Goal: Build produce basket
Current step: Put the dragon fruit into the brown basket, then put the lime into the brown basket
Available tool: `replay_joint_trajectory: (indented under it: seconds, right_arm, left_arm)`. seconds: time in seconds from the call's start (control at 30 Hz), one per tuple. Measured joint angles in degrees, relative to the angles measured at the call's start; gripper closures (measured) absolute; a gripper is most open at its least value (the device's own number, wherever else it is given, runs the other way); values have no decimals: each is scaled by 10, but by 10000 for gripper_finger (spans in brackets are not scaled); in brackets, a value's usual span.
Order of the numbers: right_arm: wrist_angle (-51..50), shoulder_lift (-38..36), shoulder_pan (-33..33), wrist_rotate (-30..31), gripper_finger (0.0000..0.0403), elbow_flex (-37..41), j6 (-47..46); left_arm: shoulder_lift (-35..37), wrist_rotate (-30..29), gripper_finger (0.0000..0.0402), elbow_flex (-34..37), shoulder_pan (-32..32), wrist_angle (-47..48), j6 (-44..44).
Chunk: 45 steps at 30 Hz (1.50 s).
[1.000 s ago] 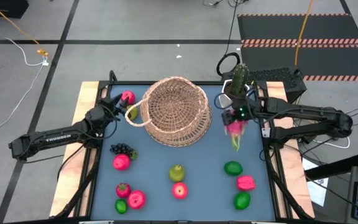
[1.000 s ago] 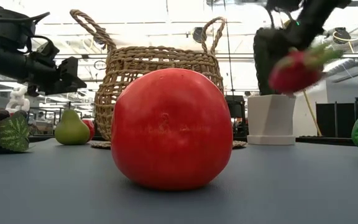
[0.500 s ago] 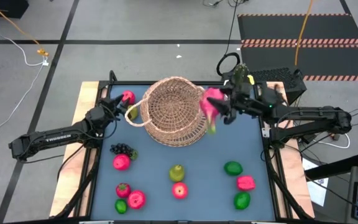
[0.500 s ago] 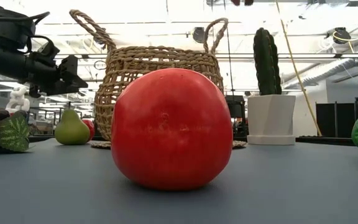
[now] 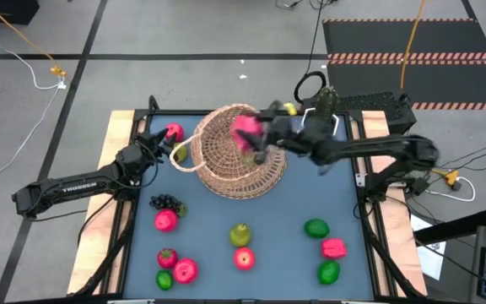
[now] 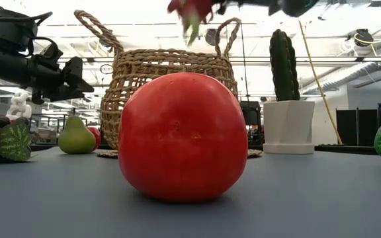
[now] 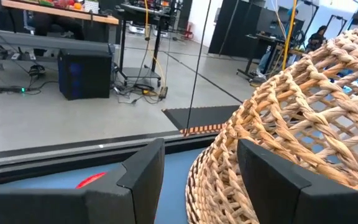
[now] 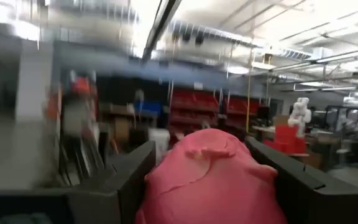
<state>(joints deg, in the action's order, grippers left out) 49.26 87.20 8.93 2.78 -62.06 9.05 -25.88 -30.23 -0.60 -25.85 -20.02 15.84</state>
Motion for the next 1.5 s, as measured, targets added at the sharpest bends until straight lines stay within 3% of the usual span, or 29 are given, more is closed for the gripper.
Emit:
replay_joint_trajectory:
  seconds: [0.17,0.23,0.37,0.57,0.97,1.23,1.43,1.5]
  right_arm:
    - [4,59,0,5,174,-16,158]
    - [0,71,-1,34,174,-16,190]
    - [-21,84,-4,106,174,-12,167]
    - [-28,94,0,109,166,-10,220]
    - [-71,41,-5,154,28,-10,202]
    - [-106,-3,-12,157,19,-11,175]
    - [-198,-39,-28,275,19,-11,168]
    - [-232,-57,-34,289,19,-10,153]
  left_arm:
    - [0,19,197,0,0,3,-1]
    - [0,24,197,0,0,8,-1]
    - [0,53,197,0,1,22,-11]
    - [0,76,197,0,0,29,-13]
    - [-1,77,197,0,1,84,-2]
    - [-9,77,197,0,29,74,20]
    - [-8,77,197,0,58,29,-12]
    - [-9,77,197,0,66,22,-18]
